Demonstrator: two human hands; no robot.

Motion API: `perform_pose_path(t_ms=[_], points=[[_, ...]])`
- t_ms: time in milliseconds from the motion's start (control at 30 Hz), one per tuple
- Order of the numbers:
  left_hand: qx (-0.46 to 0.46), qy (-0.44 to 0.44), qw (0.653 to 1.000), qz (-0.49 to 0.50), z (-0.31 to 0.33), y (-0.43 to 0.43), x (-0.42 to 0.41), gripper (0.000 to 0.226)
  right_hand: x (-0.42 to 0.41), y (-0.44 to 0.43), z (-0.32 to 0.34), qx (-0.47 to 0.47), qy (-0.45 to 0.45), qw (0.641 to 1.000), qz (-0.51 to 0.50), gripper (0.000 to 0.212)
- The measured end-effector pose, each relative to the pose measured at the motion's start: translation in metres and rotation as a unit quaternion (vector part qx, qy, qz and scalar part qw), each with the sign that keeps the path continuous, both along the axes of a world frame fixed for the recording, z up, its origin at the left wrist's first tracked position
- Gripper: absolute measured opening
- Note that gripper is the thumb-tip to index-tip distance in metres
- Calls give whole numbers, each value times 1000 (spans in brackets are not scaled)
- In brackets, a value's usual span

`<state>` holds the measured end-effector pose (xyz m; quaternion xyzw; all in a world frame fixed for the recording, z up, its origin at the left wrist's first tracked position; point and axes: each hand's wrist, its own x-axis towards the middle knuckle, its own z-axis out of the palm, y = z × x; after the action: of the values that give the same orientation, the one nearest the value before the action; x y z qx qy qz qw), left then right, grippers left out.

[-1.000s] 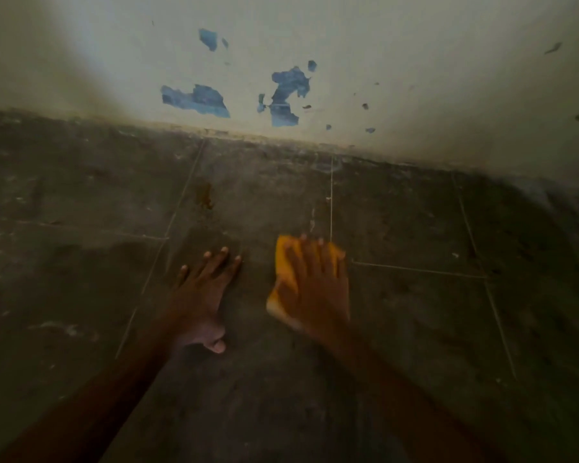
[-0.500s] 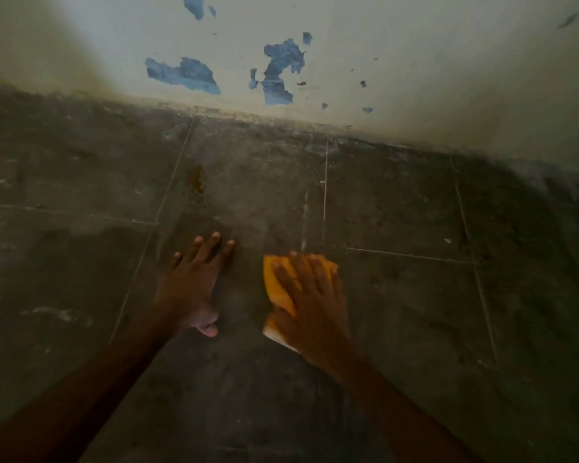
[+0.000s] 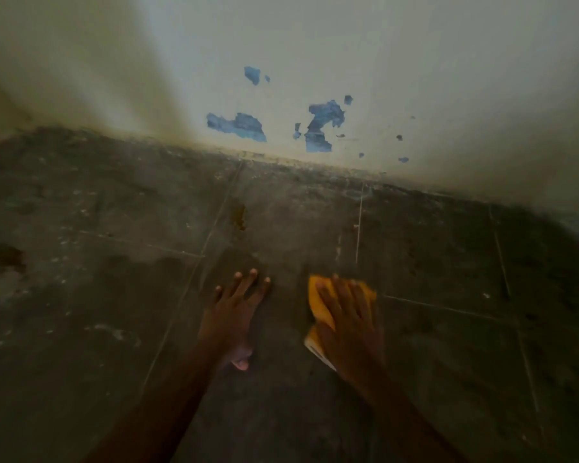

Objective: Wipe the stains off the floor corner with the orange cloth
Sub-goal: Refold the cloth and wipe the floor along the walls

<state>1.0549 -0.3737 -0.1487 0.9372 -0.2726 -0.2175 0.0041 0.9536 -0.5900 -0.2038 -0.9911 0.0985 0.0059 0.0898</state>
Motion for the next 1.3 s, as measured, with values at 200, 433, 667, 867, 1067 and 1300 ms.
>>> perform_pose_path(t_ms=[200,433,667,867,1067,1300], points=[[-57,45,997,-31,-3,25,9,141,95,-14,1,14,-2,987,-161,64],[-79,-7,986,149,-6,89,71,124,188,72,5,21,-45,999,-20,73],[-64,-13,988,138,-12,102,64,124,152,60,31,454,-134,863,-174,54],[-97,-22,981,165,-17,104,60,121,264,112,39,142,-97,985,-23,65],[-102,-10,982,160,-15,107,60,123,236,134,20,-26,-5,998,61,70],[-62,31,986,150,-16,102,60,121,231,54,17,-73,15,996,44,91]])
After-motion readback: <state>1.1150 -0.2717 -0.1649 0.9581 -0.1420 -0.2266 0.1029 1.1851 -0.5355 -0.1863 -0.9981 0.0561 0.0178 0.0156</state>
